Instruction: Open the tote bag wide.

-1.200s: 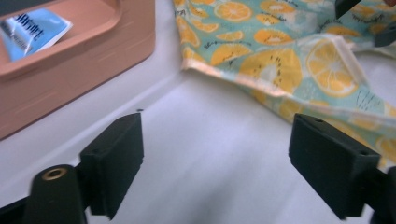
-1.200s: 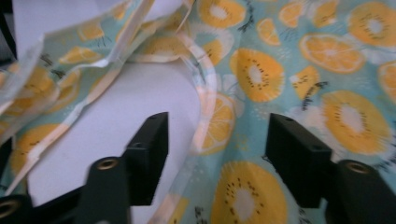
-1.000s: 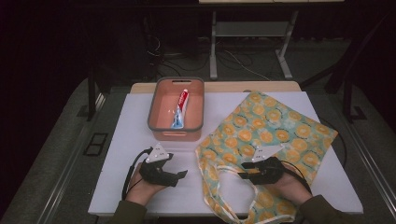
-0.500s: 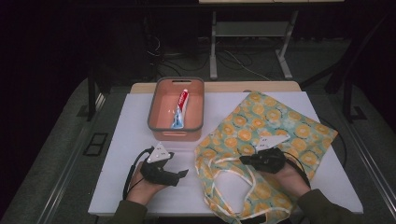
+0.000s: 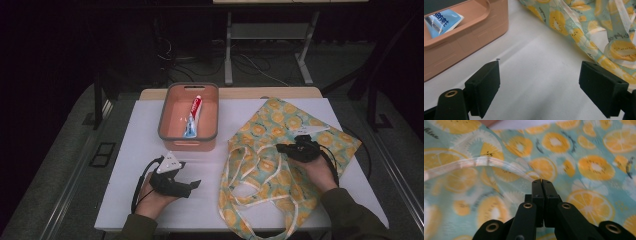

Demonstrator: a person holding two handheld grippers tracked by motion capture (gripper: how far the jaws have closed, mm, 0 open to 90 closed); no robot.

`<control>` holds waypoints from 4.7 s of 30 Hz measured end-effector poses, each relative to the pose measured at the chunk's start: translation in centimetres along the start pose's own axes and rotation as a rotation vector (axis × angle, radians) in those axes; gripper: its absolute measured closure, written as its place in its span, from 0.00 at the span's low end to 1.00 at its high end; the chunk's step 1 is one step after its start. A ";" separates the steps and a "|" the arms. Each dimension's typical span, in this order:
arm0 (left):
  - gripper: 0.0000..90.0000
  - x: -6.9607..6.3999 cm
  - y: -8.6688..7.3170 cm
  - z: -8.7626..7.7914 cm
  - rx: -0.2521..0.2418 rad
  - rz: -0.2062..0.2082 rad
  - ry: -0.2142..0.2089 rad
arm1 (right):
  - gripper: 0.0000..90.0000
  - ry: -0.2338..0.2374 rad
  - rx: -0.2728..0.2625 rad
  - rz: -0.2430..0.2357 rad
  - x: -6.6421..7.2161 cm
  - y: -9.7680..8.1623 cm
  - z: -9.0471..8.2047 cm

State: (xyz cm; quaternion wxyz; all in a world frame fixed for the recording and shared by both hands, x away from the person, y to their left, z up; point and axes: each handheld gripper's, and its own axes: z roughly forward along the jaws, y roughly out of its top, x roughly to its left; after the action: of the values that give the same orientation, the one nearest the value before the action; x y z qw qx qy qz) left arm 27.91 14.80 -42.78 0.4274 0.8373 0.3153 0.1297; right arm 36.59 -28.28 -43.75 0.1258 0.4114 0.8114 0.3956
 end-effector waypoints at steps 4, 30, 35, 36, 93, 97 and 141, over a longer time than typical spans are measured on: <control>0.18 0.0 -0.1 0.1 0.005 -0.002 -0.005 | 0.97 -0.024 0.078 -0.025 -0.1 -0.6 1.4; 0.03 0.1 -0.7 0.5 -0.007 0.002 -0.055 | 0.41 0.314 -0.007 -0.290 12.0 -0.3 -2.9; 0.00 0.1 -0.8 0.6 0.003 -0.004 -0.075 | 0.42 0.370 0.065 -0.350 14.6 -1.1 -1.0; 0.00 0.1 -0.8 0.7 0.010 -0.009 -0.075 | 0.42 0.370 0.065 -0.350 14.6 -1.1 -1.0; 0.00 0.0 -0.7 0.8 0.024 0.000 -0.076 | 0.63 -0.083 0.018 0.109 -4.1 -1.5 -3.5; 0.00 0.0 -0.7 0.8 0.024 0.004 -0.077 | 0.50 -0.071 -0.056 0.053 -2.9 -0.6 -5.7; 0.00 -0.1 -0.6 0.9 0.024 0.013 -0.075 | 0.99 0.192 0.070 -0.221 6.7 -2.8 -3.5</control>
State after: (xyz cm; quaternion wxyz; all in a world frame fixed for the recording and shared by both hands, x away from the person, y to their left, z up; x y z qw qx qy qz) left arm 28.04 14.43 -43.74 0.4279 0.8488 0.2949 0.0973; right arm 28.95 -25.96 -42.72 0.0760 0.2838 0.8734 0.3885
